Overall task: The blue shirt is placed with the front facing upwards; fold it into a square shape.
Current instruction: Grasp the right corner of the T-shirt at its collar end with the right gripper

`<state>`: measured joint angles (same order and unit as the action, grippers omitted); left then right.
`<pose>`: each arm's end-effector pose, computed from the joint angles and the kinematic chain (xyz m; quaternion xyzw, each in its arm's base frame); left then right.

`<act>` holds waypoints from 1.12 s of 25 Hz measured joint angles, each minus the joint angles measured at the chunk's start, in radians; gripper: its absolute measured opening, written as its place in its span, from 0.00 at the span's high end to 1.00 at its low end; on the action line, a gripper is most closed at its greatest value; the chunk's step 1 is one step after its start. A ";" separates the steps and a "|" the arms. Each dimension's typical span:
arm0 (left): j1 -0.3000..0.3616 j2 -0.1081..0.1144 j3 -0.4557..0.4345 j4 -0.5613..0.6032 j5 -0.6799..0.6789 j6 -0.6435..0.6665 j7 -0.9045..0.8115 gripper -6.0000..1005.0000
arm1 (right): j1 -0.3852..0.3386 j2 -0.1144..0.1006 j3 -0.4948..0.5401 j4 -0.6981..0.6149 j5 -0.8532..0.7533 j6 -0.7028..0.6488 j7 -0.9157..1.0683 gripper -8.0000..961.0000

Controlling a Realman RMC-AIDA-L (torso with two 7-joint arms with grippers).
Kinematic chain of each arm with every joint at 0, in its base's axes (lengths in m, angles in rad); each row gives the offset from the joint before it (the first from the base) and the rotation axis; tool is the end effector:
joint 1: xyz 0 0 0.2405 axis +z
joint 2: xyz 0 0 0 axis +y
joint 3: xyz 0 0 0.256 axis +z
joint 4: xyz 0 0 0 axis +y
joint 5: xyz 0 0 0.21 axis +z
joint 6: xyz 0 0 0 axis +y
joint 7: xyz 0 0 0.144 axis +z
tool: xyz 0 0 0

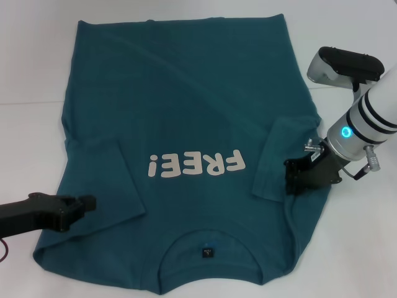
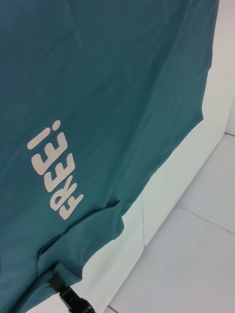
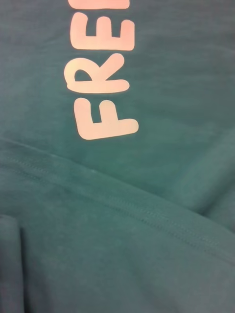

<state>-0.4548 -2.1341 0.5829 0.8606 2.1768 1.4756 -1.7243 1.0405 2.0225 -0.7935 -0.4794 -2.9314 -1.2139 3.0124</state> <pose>-0.2964 0.3257 0.0202 -0.8852 -0.3785 -0.1897 0.1930 0.2265 0.4295 -0.0148 -0.6977 0.6645 -0.1182 0.2403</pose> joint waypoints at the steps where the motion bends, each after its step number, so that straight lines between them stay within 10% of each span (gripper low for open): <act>1: 0.000 0.000 -0.001 0.000 0.000 0.000 0.000 0.95 | 0.000 0.002 -0.003 -0.005 0.000 -0.001 0.000 0.78; 19: 0.007 -0.002 -0.003 0.000 -0.011 0.003 0.000 0.95 | -0.134 0.044 0.005 -0.296 0.087 -0.157 -0.029 0.93; 28: 0.025 -0.006 -0.028 0.001 -0.075 0.029 -0.006 0.95 | -0.233 -0.034 -0.003 -0.533 0.353 -0.386 -0.510 0.92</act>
<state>-0.4296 -2.1403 0.5546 0.8614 2.1020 1.5050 -1.7304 0.8072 1.9881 -0.7965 -1.0129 -2.5783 -1.6000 2.5021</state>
